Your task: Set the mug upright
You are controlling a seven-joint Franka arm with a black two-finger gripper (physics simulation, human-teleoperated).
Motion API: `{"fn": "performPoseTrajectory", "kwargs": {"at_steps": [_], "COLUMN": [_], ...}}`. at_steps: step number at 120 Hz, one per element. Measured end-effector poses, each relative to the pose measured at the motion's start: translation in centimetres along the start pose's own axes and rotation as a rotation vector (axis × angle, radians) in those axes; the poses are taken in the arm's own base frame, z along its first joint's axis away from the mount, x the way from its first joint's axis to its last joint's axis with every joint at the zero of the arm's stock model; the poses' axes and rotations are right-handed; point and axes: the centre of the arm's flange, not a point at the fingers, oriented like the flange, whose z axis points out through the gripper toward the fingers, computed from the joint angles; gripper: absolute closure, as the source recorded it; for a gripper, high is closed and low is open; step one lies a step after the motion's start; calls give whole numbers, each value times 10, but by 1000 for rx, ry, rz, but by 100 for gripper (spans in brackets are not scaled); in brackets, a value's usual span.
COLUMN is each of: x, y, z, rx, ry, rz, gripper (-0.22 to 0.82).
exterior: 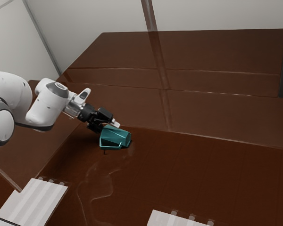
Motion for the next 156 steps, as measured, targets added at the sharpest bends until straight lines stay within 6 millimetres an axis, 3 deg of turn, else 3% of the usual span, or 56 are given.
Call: {"fn": "performPoseTrajectory", "kwargs": {"at_steps": [25,54,80,112,123,137,156], "x": [0,3,5,-2,-14,-34,-46], "y": [0,14,36,60,73,76,89], "z": [-3,-2,-4,-23,-21,-13,-7], "rx": [-1,-3,3,101,162,244,383], "ry": [10,12,19,9,-20,-61,-124], "rz": [44,94,143,213,247,268,341], "gripper": [55,70,76,77,78,78,78]}}
